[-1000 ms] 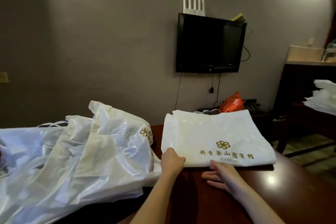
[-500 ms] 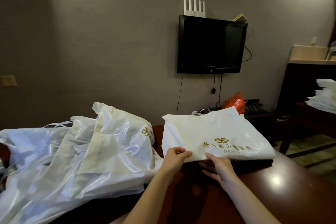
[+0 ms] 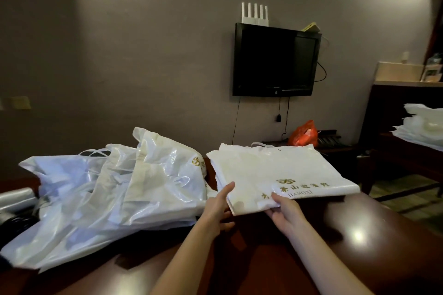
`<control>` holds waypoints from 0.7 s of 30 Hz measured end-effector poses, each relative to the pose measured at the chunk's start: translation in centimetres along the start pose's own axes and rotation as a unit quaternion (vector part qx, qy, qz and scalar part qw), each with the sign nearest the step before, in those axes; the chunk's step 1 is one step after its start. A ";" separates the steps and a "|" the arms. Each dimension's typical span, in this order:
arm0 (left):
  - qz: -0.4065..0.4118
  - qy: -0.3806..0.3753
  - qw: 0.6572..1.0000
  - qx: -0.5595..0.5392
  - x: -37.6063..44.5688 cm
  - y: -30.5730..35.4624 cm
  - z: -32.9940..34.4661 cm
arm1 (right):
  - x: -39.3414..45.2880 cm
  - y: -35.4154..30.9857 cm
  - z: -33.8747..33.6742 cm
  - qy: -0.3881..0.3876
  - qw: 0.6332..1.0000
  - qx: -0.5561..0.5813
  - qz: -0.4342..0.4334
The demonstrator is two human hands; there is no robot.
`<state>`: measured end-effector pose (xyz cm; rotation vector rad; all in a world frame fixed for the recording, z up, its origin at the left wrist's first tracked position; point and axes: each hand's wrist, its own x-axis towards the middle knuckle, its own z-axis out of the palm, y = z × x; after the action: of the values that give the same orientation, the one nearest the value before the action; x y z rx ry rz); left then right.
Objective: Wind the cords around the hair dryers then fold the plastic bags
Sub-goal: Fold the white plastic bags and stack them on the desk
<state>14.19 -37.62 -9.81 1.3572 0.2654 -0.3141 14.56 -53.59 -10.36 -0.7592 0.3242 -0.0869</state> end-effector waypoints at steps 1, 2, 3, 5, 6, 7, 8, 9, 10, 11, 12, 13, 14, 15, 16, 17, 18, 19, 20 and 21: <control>-0.016 -0.006 1.000 -0.015 -0.6 0.4 -0.4 | -0.7 0.2 0.3 -0.023 1.000 0.008 0.003; -0.021 -0.022 0.999 -0.032 -0.8 0.6 -0.8 | -1.5 0.4 0.5 -0.050 0.999 0.011 0.007; -0.023 -0.038 0.998 -0.047 -1.1 1.0 -1.2 | -2.2 0.4 0.6 -0.078 0.997 0.013 0.009; -0.003 -0.039 0.998 -0.054 -1.5 1.9 -2.3 | -3.8 0.4 1.1 -0.132 0.991 0.011 0.016; 0.013 -0.032 0.998 -0.053 -1.6 2.4 -2.8 | -4.5 0.0 1.5 -0.159 0.987 0.001 0.015; 0.038 -0.025 0.998 -0.053 -2.1 3.0 -3.4 | -5.2 -0.3 2.1 -0.182 0.983 -0.007 0.012; 0.068 -0.024 0.996 -0.053 -2.6 3.7 -3.9 | -5.9 -0.8 2.9 -0.201 0.979 -0.012 0.009; 0.094 -0.032 0.993 -0.057 -3.2 4.5 -4.4 | -6.4 -1.3 3.9 -0.211 0.977 -0.012 0.008; 0.123 -0.042 0.990 -0.058 -3.9 5.3 -4.9 | -6.7 -1.8 5.0 -0.211 0.977 -0.009 0.009; 0.146 -0.047 0.986 -0.061 -4.6 6.2 -5.3 | -6.9 -2.2 6.3 -0.214 0.977 -0.001 0.010; 0.172 -0.047 0.982 -0.066 -5.5 6.9 -5.9 | -6.9 -2.4 7.6 -0.222 0.975 0.007 0.007; 0.196 -0.045 0.977 -0.074 -6.4 7.6 -6.6 | -6.9 -2.5 8.8 -0.238 0.971 0.012 0.004; 0.216 -0.045 0.972 -0.085 -7.1 8.1 -7.4 | -6.9 -2.3 9.8 -0.255 0.967 0.009 0.000; 0.228 -0.047 0.967 -0.102 -7.8 8.5 -8.4 | -7.0 -1.8 10.6 -0.272 0.962 0.004 -0.001; 0.231 -0.052 0.964 -0.118 -8.5 8.6 -9.4 | -6.9 -1.0 10.9 -0.286 0.958 -0.001 0.005; 0.226 -0.056 0.963 -0.135 -9.0 8.4 -10.6 | -6.8 0.1 10.8 -0.299 0.954 -0.007 0.023; 0.215 -0.061 0.963 -0.152 -9.3 8.0 -11.7 | -6.4 1.4 10.2 -0.300 0.953 -0.017 0.048; 0.195 -0.049 0.964 -0.174 -9.4 7.3 -12.9 | -6.2 2.9 9.4 -0.293 0.952 -0.032 0.081; 0.173 -0.020 0.966 -0.189 -9.1 6.4 -14.0 | -5.9 4.5 8.4 -0.268 0.955 -0.054 0.113; 0.159 0.024 0.967 -0.199 -8.5 5.0 -15.3 | -6.0 6.2 7.3 -0.244 0.956 -0.083 0.142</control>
<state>8.04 -21.12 -5.11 0.9882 0.1367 0.0429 11.01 -43.12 -8.09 -0.8653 -0.0345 0.4008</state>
